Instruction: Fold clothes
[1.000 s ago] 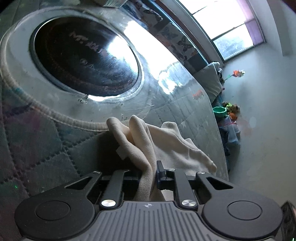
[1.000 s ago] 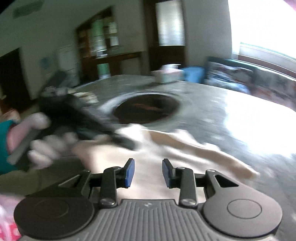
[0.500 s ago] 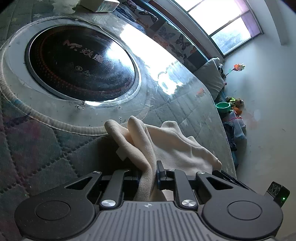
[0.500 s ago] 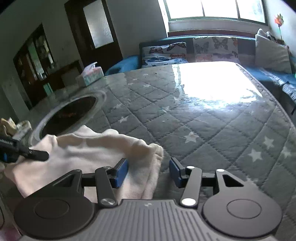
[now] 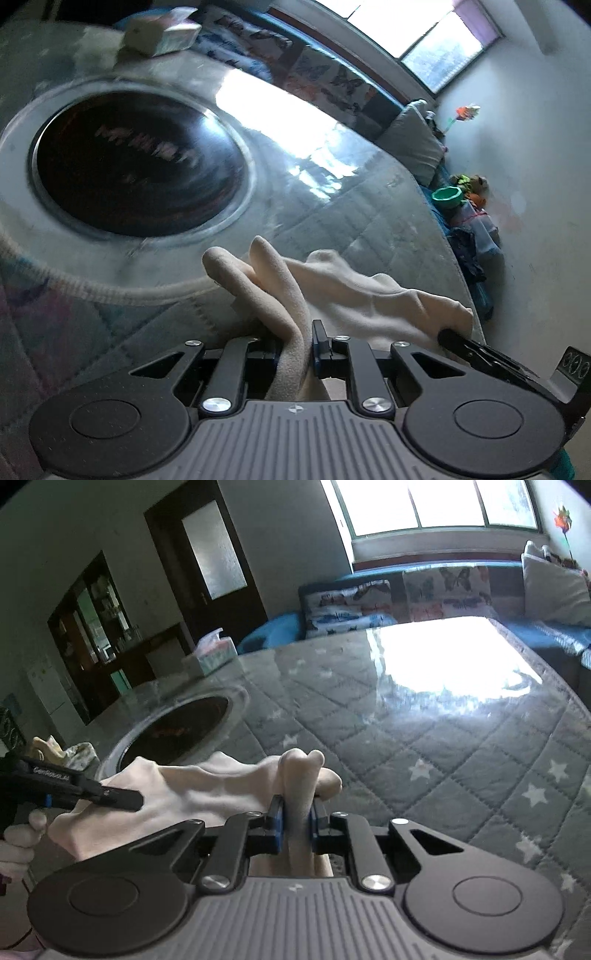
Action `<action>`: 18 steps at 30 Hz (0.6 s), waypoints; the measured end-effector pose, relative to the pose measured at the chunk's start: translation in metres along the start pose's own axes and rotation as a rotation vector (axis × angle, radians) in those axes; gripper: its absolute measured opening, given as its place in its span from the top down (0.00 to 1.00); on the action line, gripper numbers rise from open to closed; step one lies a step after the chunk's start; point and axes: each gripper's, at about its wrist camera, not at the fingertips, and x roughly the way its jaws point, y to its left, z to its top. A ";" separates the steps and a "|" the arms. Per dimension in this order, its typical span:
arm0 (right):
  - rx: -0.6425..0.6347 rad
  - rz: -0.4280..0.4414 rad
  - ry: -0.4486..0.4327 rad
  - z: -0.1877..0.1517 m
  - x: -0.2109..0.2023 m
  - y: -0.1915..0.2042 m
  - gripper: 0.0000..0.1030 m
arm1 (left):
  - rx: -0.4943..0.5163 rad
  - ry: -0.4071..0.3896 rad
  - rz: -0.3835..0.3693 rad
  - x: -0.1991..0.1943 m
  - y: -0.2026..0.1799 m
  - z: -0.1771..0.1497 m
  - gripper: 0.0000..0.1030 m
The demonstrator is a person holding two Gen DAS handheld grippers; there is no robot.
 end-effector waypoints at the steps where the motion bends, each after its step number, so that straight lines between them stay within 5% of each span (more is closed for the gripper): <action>1: -0.008 -0.004 -0.011 0.002 -0.005 0.002 0.88 | 0.014 0.000 -0.005 0.002 -0.005 0.002 0.85; 18: -0.047 -0.255 -0.155 0.054 -0.061 -0.046 0.88 | 0.211 0.015 -0.097 0.055 -0.108 0.042 0.85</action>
